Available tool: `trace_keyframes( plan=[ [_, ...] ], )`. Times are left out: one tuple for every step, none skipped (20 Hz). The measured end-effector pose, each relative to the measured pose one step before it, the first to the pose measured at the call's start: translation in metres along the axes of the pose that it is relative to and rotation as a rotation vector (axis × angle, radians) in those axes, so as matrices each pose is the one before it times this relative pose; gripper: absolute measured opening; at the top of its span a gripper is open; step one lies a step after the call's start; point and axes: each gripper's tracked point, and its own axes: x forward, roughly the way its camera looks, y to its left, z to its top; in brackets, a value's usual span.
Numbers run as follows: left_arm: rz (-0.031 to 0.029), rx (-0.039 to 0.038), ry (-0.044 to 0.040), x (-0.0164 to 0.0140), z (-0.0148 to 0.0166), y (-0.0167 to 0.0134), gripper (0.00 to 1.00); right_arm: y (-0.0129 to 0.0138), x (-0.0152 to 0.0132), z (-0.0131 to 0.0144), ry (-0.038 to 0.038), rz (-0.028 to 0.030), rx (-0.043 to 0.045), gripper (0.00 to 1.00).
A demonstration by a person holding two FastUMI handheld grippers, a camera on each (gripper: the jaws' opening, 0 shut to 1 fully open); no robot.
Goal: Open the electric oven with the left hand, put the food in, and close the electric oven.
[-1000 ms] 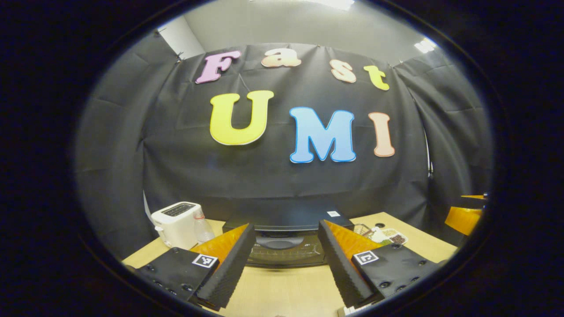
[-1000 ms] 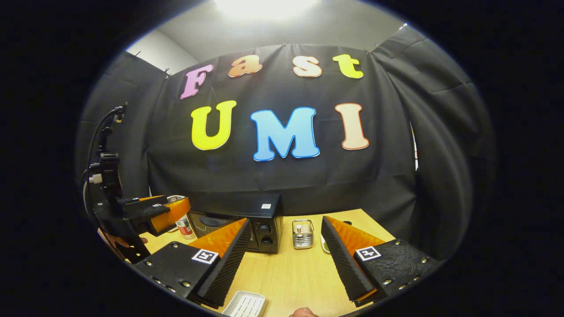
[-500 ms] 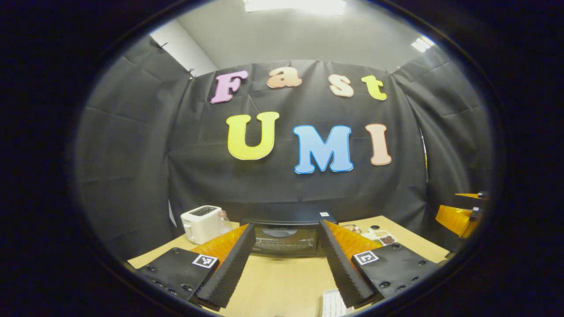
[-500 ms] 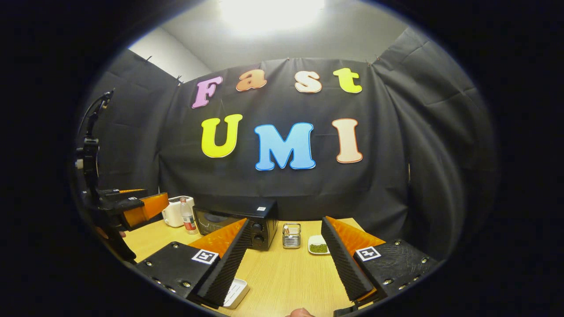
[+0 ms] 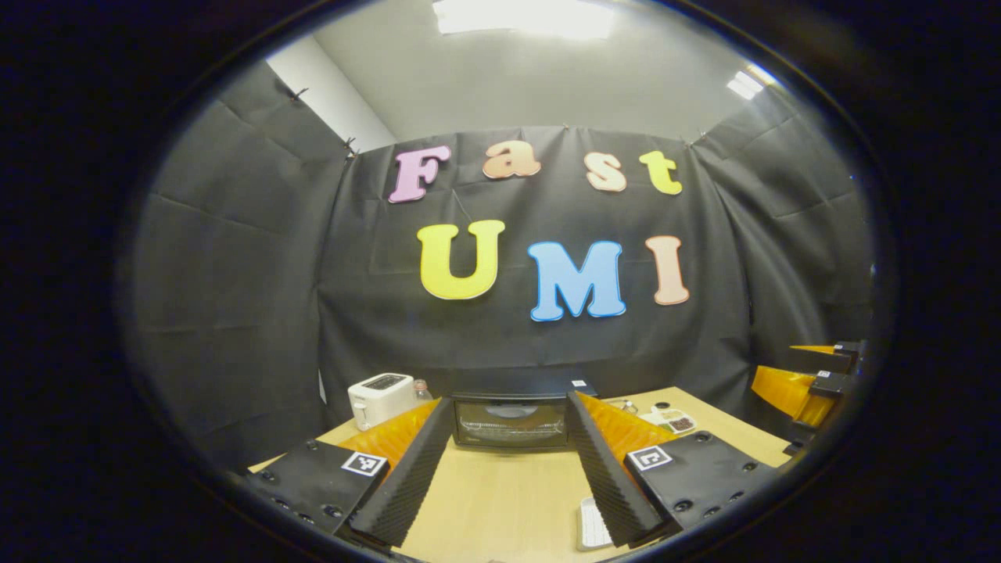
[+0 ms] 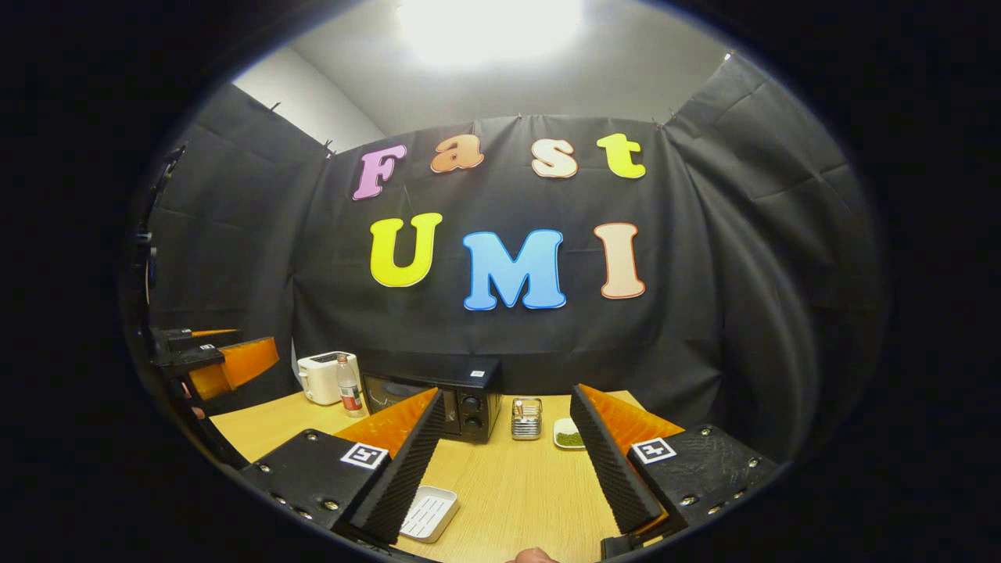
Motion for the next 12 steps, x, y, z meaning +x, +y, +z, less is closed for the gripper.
trace_keyframes(
  plan=[
    [-0.00802,0.00549,-0.00780,-0.00387,0.00089,0.00320,1.00,0.00359,-0.00327,0.00021,-0.00085,-0.00974,-0.00172,0.97],
    [-0.00203,0.00579,-0.00452,-0.00260,0.00222,0.00379,1.00,0.00140,-0.00164,-0.00066,0.00528,-0.01341,0.00255,0.97],
    [-0.00623,0.00189,-0.00141,-0.00235,0.00070,0.00326,1.00,0.00352,-0.00318,-0.00015,0.00190,-0.00866,0.00704,0.97],
    [-0.00233,0.00099,-0.00558,-0.00249,0.00072,0.00275,1.00,0.00356,-0.00180,0.00173,-0.00430,-0.00530,0.00615,0.98],
    [0.00098,0.00035,-0.00349,-0.00197,0.00023,0.00465,1.00,0.00209,-0.00295,0.00226,-0.00515,-0.00692,0.00223,0.98],
    [-0.00076,-0.00142,-0.00351,-0.00242,0.00049,0.00278,1.00,0.00250,-0.00347,0.00097,-0.00290,-0.00467,-0.00187,0.98],
    [0.00104,-0.00305,-0.00190,-0.00176,0.00052,0.00283,1.00,0.00169,-0.00056,-0.00070,-0.00230,-0.00374,-0.00326,0.98],
    [-0.00145,-0.00353,-0.00218,0.00048,-0.00092,0.00272,1.00,0.00361,-0.00105,0.00115,-0.00065,0.00664,-0.00074,0.98],
    [0.00140,-0.00147,-0.00324,-0.00187,0.00099,0.00233,1.00,0.00481,-0.00149,0.00030,0.00058,0.00875,0.00011,0.98],
    [0.00115,-0.00116,-0.00069,-0.00060,0.00014,0.00195,1.00,0.00157,-0.00064,0.00070,-0.00054,0.00050,-0.00184,0.98],
    [-0.00298,-0.00290,0.00026,0.00048,0.00011,0.00109,1.00,0.00023,-0.00171,0.00097,-0.00257,-0.00208,-0.00200,0.98],
    [-0.00005,-0.00125,0.00075,-0.00194,-0.00099,0.00005,1.00,0.00027,0.00098,0.00111,-0.00398,-0.00242,-0.00134,0.98]
  ],
)
